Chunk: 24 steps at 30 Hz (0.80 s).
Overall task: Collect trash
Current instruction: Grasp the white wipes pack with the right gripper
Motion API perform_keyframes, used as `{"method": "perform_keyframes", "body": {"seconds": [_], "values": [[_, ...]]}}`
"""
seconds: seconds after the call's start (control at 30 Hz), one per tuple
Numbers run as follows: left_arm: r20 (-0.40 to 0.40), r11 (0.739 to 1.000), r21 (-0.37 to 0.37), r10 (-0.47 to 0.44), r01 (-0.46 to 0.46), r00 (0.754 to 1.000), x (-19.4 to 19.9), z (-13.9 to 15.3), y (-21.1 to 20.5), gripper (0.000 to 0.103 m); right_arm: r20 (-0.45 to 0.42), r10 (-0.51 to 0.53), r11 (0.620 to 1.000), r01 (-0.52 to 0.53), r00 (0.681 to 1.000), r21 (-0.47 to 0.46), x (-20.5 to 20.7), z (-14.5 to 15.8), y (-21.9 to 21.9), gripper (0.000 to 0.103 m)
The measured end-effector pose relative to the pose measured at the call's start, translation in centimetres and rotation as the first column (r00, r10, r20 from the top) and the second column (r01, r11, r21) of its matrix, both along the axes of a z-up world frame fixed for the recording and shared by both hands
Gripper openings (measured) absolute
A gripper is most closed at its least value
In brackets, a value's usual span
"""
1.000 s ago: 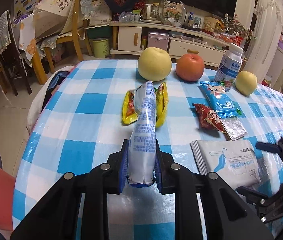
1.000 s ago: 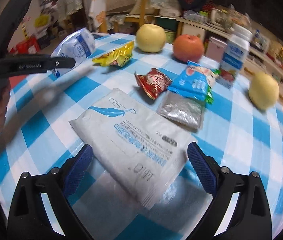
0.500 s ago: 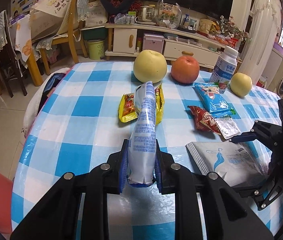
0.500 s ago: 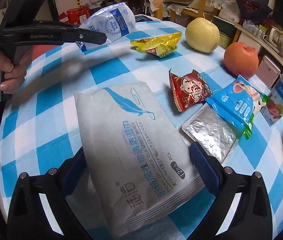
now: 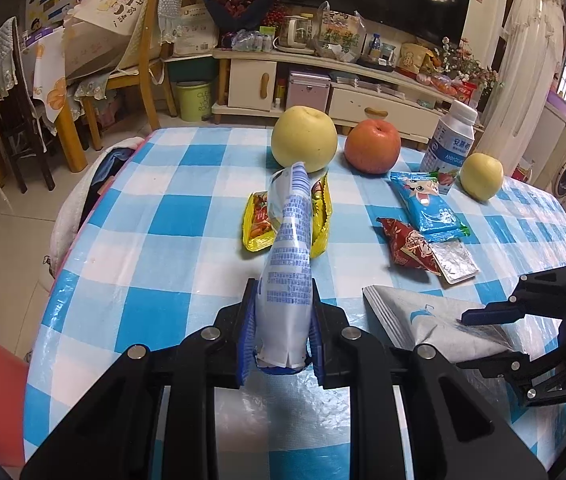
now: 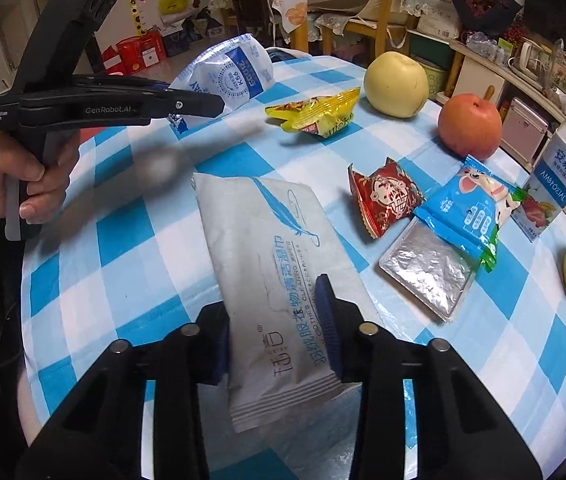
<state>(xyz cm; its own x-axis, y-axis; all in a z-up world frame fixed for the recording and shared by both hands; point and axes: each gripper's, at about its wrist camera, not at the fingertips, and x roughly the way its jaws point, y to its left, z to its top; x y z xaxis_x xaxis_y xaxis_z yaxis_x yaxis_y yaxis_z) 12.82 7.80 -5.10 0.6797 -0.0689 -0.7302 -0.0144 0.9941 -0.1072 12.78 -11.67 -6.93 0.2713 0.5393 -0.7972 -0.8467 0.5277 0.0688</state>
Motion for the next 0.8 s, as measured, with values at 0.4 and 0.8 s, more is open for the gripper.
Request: {"method": "perform_keyframes", "body": {"seconds": [0.4, 0.8], "values": [[0.024, 1.000, -0.013, 0.012, -0.012, 1.000, -0.7, 0.5, 0.8, 0.024, -0.022, -0.171, 0.978, 0.172, 0.985, 0.119, -0.3, 3.2, -1.0, 0.011], [0.039, 1.000, -0.018, 0.001, 0.000, 0.999, -2.7, 1.7, 0.3, 0.024, -0.023, -0.321, 0.902, 0.313, 0.947, 0.298, -2.9, 7.9, -2.2, 0.010]]}}
